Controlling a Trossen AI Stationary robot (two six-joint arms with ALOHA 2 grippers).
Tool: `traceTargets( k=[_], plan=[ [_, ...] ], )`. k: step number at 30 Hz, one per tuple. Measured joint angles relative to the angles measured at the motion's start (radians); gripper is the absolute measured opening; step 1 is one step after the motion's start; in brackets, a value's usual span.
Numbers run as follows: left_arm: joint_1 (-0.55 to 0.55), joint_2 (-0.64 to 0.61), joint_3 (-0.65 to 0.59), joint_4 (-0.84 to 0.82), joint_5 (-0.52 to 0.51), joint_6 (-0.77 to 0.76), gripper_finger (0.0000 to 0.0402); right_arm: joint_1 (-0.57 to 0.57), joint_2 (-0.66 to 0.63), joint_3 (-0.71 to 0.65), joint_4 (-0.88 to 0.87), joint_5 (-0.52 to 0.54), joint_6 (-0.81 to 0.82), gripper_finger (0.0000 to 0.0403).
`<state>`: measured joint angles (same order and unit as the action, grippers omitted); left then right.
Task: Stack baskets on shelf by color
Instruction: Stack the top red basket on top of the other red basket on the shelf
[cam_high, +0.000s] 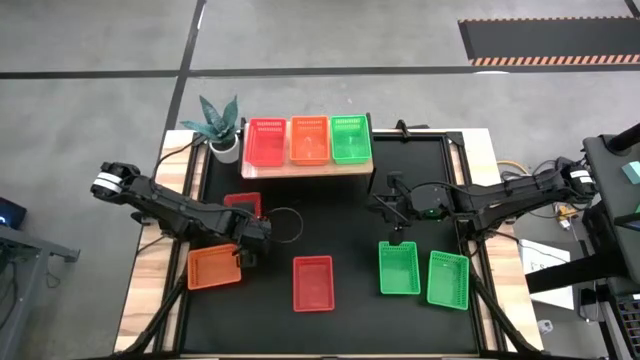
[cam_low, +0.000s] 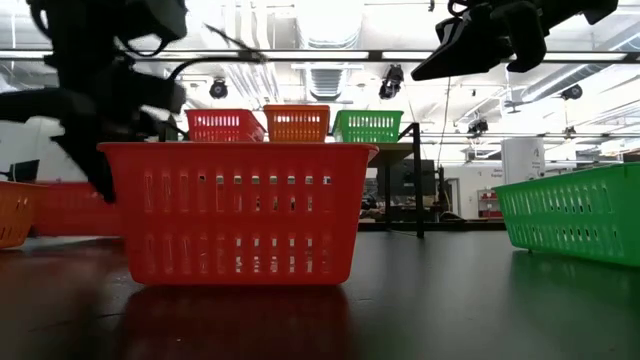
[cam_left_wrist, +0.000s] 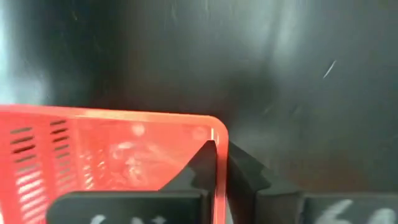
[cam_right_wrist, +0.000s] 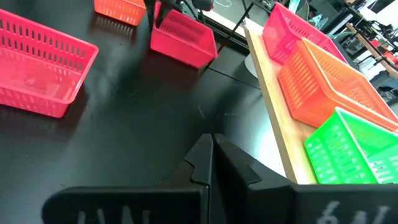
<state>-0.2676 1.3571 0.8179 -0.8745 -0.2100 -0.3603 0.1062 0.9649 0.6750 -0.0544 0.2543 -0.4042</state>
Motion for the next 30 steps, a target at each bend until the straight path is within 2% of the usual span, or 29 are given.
traceTargets(
  k=[5,12,21,23,27,30],
  plan=[
    [-0.003,0.0,0.106,0.001,0.001,-0.026,0.0001,0.0,0.0,0.0,0.0,0.0,0.0,0.0009],
    [-0.03,0.0,0.331,-0.009,0.003,-0.016,0.0001,0.0,0.0,0.0,0.0,0.0,0.0,0.0009],
    [-0.056,0.0,0.711,-0.119,-0.038,0.139,0.0,0.0,0.0,0.0,0.0,0.0,0.0,0.0009],
    [-0.055,0.0,0.784,-0.14,-0.086,0.213,0.0,0.0,0.0,0.0,0.001,0.0,0.0,0.0009],
    [-0.027,0.0,0.887,-0.221,-0.315,0.432,0.0,0.0,0.0,0.0,0.009,0.0,-0.001,0.0009],
    [0.045,0.0,0.937,-0.313,-0.435,0.53,0.0,0.0,0.0,0.0,0.008,0.0,0.001,0.0009]
  ],
)
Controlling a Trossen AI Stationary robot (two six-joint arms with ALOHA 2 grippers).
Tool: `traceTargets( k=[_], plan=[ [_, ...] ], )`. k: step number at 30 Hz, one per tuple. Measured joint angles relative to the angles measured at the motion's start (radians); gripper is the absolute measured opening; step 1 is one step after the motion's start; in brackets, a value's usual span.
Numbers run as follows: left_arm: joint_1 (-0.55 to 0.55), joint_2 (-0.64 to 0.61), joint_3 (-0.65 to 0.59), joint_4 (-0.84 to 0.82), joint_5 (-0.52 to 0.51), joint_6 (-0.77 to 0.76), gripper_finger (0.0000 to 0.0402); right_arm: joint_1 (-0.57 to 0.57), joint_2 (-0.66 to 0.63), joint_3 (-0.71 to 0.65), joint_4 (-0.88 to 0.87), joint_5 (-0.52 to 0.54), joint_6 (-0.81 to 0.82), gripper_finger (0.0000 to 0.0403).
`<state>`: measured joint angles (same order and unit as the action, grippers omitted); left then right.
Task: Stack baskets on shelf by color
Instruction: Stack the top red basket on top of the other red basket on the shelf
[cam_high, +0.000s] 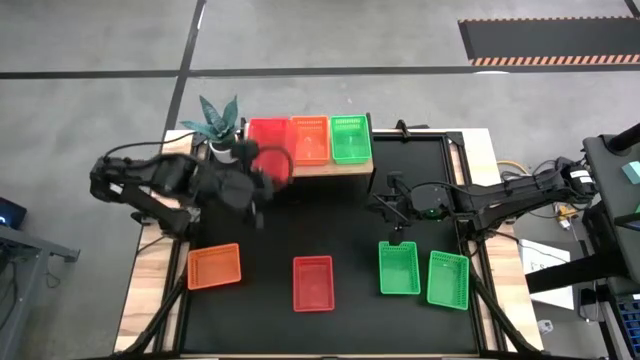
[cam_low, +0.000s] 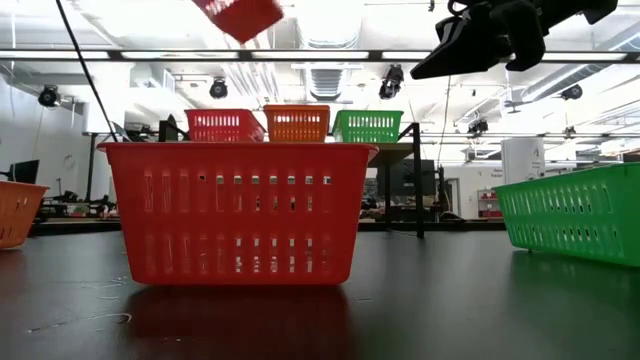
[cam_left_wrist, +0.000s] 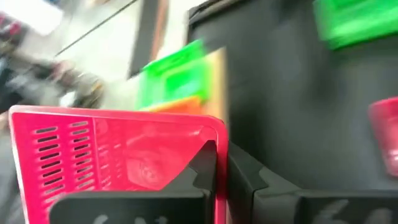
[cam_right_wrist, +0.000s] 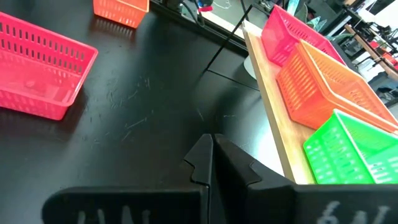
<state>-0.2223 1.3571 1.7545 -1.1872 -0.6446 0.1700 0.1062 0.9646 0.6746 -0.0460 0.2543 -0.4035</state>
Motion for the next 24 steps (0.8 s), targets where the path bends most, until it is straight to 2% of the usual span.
traceTargets(
  k=[4,9,11,14,18,24],
  plan=[
    [0.17,0.0,0.004,-0.085,-0.003,0.05,0.0,0.0,0.0,0.0,0.0,0.0,0.001,0.0009],
    [0.386,0.027,-0.019,-0.096,0.204,0.108,0.0,0.0,0.0,0.0,0.0,0.0,0.002,0.0009],
    [0.442,0.047,-0.022,-0.095,0.229,0.13,0.0,0.0,0.0,0.0,0.0,0.0,0.003,0.0009],
    [0.494,0.077,-0.025,-0.095,0.247,0.188,0.0,0.0,0.0,0.0,-0.001,0.0,0.003,0.0009],
    [0.533,0.115,-0.025,-0.073,0.327,0.21,0.0,0.0,0.0,-0.001,-0.002,0.0,0.003,0.0009],
    [0.543,0.164,-0.026,-0.098,0.338,0.211,0.0,0.0,0.0,-0.002,-0.002,0.0,0.003,0.0009]
  ],
)
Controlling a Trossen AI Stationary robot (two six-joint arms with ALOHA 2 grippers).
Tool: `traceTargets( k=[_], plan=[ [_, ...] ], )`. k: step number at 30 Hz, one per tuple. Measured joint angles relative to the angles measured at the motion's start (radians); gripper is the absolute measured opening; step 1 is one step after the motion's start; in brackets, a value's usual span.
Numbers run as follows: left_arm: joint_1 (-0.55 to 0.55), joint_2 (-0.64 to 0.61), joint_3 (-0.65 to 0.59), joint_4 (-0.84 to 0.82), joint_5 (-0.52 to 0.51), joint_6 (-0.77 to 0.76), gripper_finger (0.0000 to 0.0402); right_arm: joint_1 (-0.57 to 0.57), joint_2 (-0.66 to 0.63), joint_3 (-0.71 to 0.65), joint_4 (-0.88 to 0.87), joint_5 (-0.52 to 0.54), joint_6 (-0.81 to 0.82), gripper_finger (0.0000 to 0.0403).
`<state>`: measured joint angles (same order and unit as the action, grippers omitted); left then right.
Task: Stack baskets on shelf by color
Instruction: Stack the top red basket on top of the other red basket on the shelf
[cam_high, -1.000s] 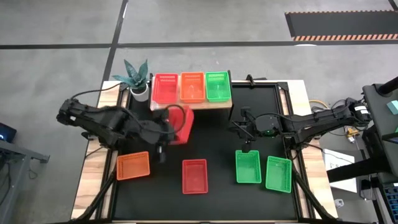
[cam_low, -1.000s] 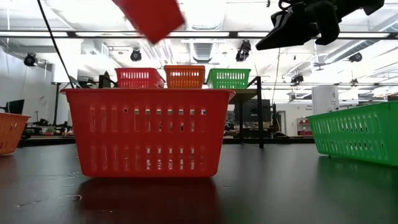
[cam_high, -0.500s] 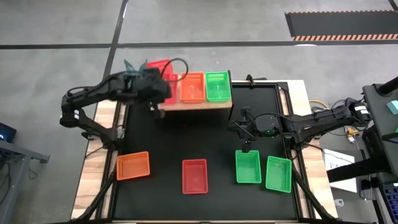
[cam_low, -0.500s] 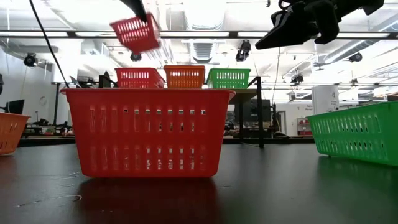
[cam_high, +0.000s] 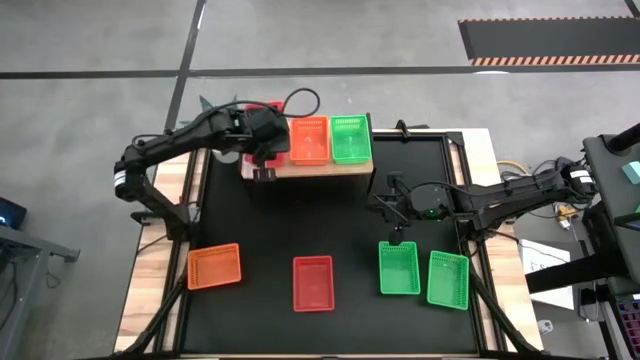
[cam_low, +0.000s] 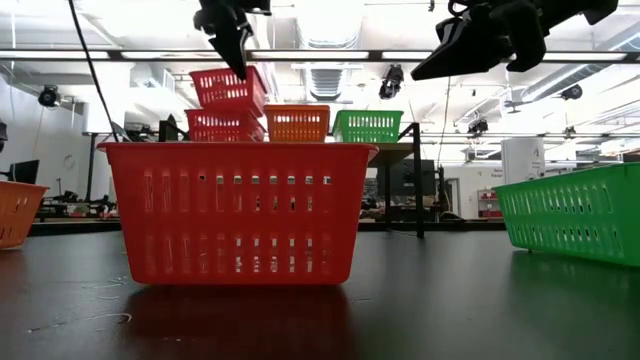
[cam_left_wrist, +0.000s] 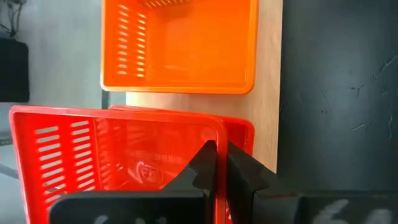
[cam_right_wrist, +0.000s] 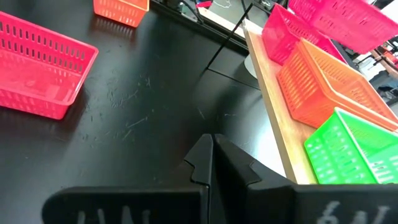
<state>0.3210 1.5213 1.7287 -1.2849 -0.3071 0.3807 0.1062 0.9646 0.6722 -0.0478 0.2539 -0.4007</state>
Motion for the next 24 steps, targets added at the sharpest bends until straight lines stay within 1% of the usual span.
traceTargets(
  k=[7,24],
  plan=[
    [0.0,0.029,0.0,-0.016,0.0,0.002,0.0,0.0,0.0,-0.002,-0.001,0.0,0.0,0.0009],
    [0.007,0.03,-0.017,-0.018,0.015,-0.007,0.0,0.0,0.0,-0.003,-0.008,0.0,0.011,0.0009]
  ],
)
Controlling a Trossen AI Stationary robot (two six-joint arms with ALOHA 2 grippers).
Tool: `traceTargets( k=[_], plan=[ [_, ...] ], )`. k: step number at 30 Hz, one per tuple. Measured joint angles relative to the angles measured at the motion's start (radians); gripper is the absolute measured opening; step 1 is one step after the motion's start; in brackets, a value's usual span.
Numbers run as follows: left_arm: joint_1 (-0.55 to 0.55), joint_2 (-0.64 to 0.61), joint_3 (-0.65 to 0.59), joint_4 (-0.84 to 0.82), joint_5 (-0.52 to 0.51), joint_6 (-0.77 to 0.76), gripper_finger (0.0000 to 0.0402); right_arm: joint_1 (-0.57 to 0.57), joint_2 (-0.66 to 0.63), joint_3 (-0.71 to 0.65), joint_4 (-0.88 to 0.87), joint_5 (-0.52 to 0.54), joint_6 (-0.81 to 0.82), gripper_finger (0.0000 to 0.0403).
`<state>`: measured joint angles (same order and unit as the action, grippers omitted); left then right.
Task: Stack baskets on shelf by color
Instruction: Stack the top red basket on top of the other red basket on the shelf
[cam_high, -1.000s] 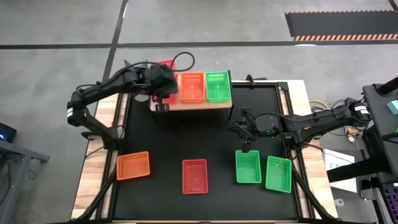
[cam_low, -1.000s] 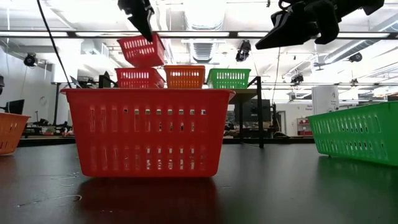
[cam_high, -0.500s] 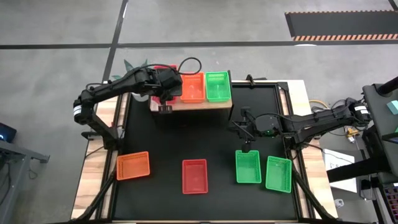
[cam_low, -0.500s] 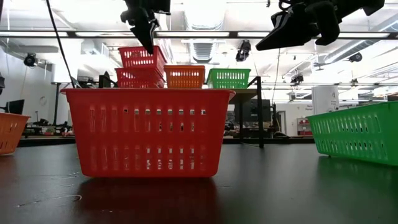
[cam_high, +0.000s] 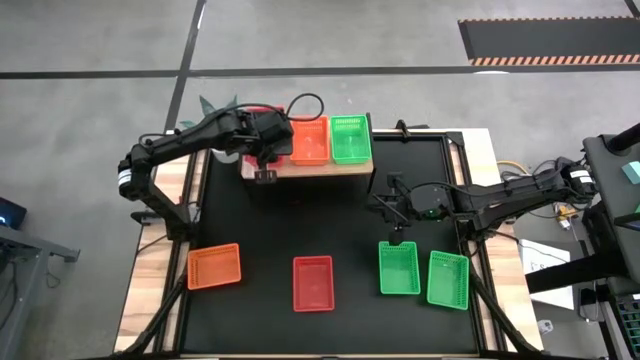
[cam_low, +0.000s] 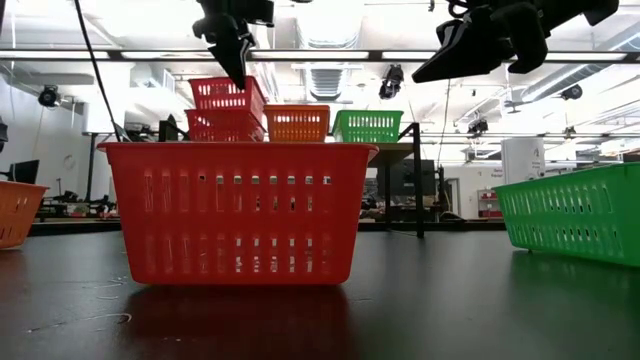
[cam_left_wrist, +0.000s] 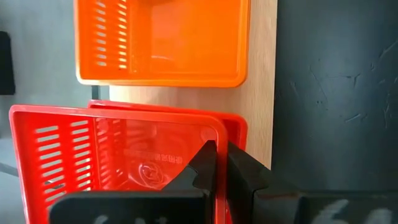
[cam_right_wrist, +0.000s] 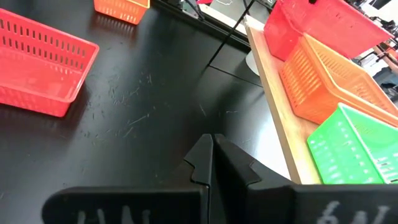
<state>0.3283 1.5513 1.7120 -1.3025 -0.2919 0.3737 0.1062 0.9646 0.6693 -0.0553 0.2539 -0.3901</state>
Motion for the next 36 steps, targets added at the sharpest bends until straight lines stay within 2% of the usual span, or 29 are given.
traceTargets(
  k=[6,23,36],
  plan=[
    [0.0,0.0,-0.035,0.005,0.004,-0.001,0.0,0.0,0.0,0.0,0.0,0.0,-0.001,0.0009],
    [0.0,0.0,-0.035,0.034,0.004,-0.033,0.0001,0.0,0.0,0.0,0.0,0.0,-0.003,0.0009],
    [0.0,0.0,-0.035,0.032,0.004,-0.027,0.0062,0.0,0.0,0.0,0.0,0.0,-0.003,0.0009]
  ],
)
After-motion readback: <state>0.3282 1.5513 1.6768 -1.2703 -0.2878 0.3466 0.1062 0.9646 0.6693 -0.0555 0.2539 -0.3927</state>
